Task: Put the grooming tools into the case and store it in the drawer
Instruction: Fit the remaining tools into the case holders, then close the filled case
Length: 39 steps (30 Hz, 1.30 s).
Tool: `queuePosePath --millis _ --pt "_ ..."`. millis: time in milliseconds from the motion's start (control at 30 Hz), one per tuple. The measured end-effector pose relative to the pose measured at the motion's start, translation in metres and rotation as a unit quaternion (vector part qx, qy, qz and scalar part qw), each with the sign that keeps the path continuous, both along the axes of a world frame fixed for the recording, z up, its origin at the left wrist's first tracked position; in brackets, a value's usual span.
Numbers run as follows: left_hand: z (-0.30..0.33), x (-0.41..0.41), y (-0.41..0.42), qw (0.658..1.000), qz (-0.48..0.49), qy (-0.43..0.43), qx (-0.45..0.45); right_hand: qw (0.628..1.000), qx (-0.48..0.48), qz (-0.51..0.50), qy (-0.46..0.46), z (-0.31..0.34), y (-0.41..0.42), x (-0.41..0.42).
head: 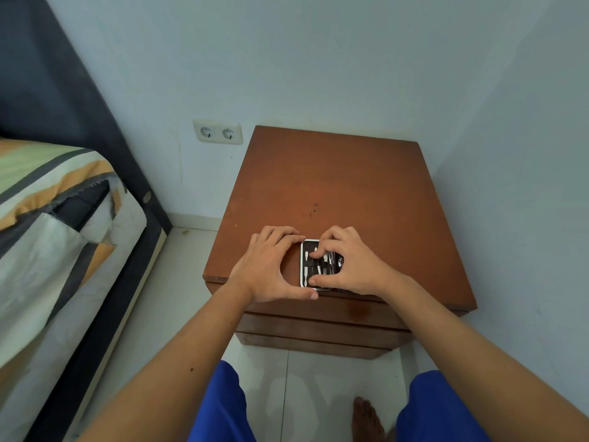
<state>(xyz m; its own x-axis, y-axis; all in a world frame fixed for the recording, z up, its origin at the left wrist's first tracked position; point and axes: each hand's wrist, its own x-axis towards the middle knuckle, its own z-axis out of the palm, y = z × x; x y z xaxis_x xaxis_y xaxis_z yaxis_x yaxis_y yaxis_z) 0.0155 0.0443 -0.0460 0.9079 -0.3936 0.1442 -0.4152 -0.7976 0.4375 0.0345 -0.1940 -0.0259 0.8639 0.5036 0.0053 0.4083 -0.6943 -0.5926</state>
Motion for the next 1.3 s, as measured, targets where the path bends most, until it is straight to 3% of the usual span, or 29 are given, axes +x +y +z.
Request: queuePosePath --millis 233,467,633,733,867,1100,1300 --pt "0.0 0.0 0.0 1.0 0.001 0.0 0.0 1.0 -0.003 0.002 0.011 0.003 -0.001 0.0" --pt "0.0 0.0 0.0 1.0 0.001 0.001 -0.004 0.996 0.071 -0.054 -0.015 0.022 -0.022 -0.003" --pt "0.001 0.0 0.001 1.0 0.001 0.003 -0.004 0.992 -0.079 -0.062 0.08 0.027 -0.059 -0.008" --pt "0.0 0.0 0.001 1.0 0.001 0.002 -0.008 0.988 -0.12 -0.048 0.086 0.022 -0.068 -0.012" --pt "-0.001 0.0 0.001 1.0 -0.001 -0.006 -0.006 0.991 -0.078 -0.057 0.096 0.017 -0.071 -0.011" --pt "-0.003 0.002 0.001 0.998 0.017 -0.001 -0.052 0.971 0.067 -0.088 0.214 0.026 -0.077 0.013" --pt "-0.008 0.003 0.003 0.995 0.018 -0.012 -0.098 0.965 0.038 -0.111 0.234 0.045 -0.075 0.048"
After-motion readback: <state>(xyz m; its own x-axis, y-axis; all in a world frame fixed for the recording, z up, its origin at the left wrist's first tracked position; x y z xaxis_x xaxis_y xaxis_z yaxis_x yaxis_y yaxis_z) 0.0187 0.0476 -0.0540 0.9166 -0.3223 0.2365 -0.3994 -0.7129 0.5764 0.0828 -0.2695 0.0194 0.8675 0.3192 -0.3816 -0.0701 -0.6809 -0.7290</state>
